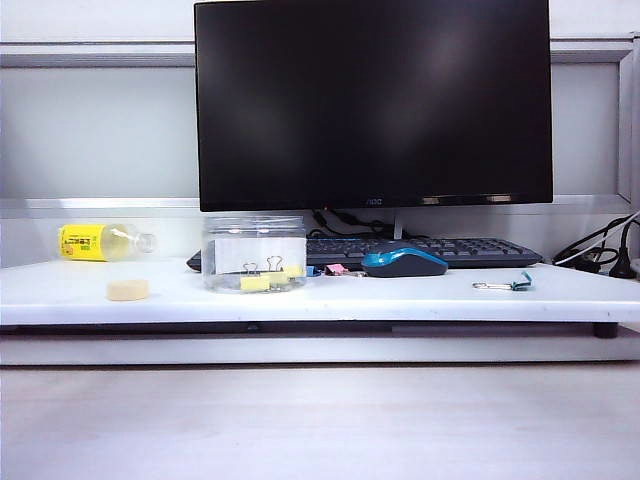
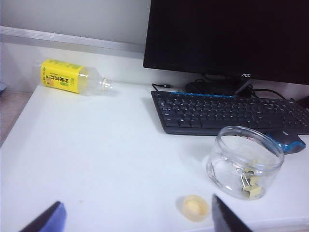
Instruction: Pick up the clips with the largest number of clips of the same color on the table and place them in a round transparent plastic box.
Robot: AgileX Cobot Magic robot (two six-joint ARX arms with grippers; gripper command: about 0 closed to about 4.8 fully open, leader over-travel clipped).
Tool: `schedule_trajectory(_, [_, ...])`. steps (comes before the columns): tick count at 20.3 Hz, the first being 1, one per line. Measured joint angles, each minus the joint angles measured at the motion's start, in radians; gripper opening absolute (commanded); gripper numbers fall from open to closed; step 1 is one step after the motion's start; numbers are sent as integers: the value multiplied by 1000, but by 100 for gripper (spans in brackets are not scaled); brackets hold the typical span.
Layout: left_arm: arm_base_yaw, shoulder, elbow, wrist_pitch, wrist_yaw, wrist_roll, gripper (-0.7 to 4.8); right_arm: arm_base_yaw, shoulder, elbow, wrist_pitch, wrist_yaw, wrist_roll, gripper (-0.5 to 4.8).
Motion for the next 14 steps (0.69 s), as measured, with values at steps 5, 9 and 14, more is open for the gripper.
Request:
schedule_trajectory(5, [0, 0, 0, 1, 0, 0, 401, 0, -2, -265, 164, 45, 5, 166])
schedule_trajectory(9, [0, 0, 0, 1, 0, 3, 399, 0, -2, -435, 388, 81, 30, 141])
schedule_trajectory(14, [0, 0, 0, 0, 0, 35, 393, 0, -3, -475, 542, 86, 102, 105])
